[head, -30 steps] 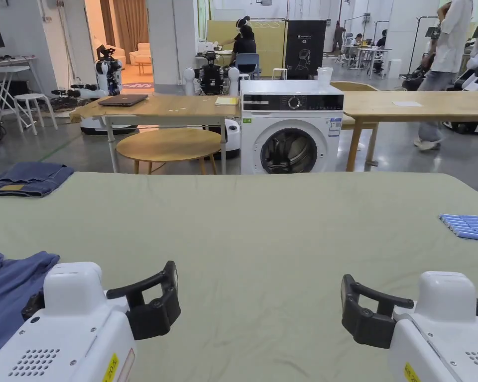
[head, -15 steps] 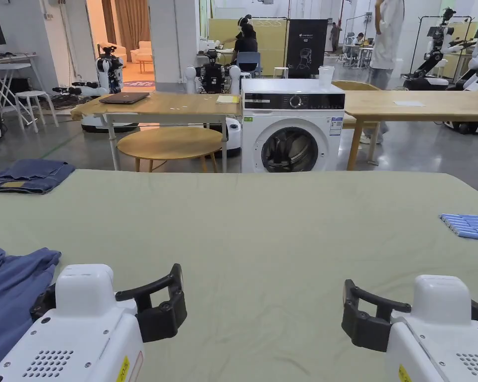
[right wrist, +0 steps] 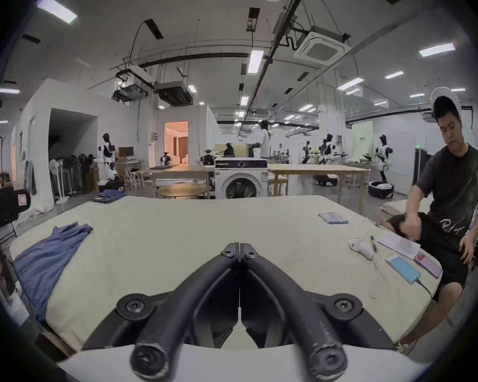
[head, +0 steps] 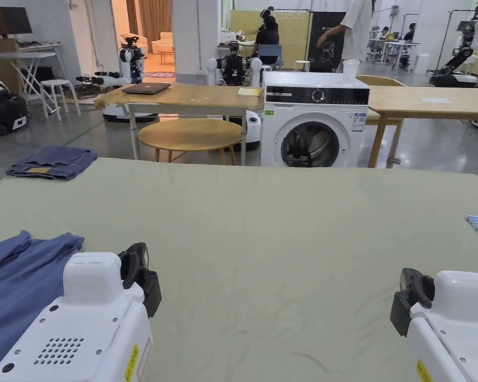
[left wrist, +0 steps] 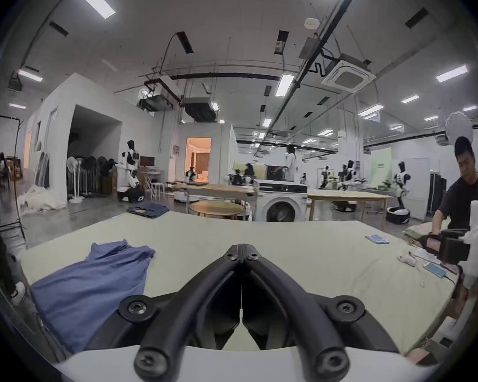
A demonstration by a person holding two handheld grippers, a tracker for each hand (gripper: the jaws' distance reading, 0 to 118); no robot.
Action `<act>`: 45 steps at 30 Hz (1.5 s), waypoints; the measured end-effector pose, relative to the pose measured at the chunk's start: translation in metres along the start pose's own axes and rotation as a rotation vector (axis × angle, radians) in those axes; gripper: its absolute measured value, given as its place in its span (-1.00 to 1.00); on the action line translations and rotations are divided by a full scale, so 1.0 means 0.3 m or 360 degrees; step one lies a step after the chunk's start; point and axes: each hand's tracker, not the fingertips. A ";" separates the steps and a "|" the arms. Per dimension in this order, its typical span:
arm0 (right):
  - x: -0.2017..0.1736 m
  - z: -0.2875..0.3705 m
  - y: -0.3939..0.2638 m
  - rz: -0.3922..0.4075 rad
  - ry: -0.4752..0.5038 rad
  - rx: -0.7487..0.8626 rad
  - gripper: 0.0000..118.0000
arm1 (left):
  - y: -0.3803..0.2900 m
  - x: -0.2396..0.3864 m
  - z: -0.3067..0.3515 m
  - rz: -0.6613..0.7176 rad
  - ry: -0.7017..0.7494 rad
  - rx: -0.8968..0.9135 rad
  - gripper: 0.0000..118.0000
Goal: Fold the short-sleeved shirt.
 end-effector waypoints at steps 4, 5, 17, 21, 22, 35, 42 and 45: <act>-0.153 -0.037 0.016 0.0068 0.0179 0.0027 -1.00 | 0.003 -0.127 0.066 0.0004 0.0189 -0.0005 -1.00; -0.204 -0.042 0.016 0.0069 0.0249 0.0022 -1.00 | 0.003 -0.162 0.090 -0.0023 0.0250 -0.0002 -1.00; -0.783 -0.009 -0.035 0.0165 0.1003 -0.0009 -1.00 | 0.017 -0.487 0.432 -0.0174 0.0964 -0.0026 -1.00; -0.818 -0.008 -0.061 0.0228 0.1061 -0.0027 -1.00 | -0.005 -0.502 0.418 -0.0180 0.0969 -0.0076 -1.00; -0.814 -0.016 -0.068 0.0234 0.1058 -0.0036 -1.00 | -0.015 -0.502 0.396 -0.0177 0.0948 -0.0102 -1.00; -0.705 -0.325 -0.292 0.0380 0.0908 -0.0444 -1.00 | -0.182 -0.763 -0.583 -0.0175 0.0458 -0.0928 -1.00; -0.694 -0.417 -0.369 0.0410 0.0890 -0.0575 -1.00 | -0.269 -0.878 -0.927 -0.0075 0.0360 -0.1230 -1.00; -0.699 -0.425 -0.383 0.0424 0.0913 -0.0603 -1.00 | -0.297 -0.874 -0.970 -0.0087 0.0359 -0.1252 0.52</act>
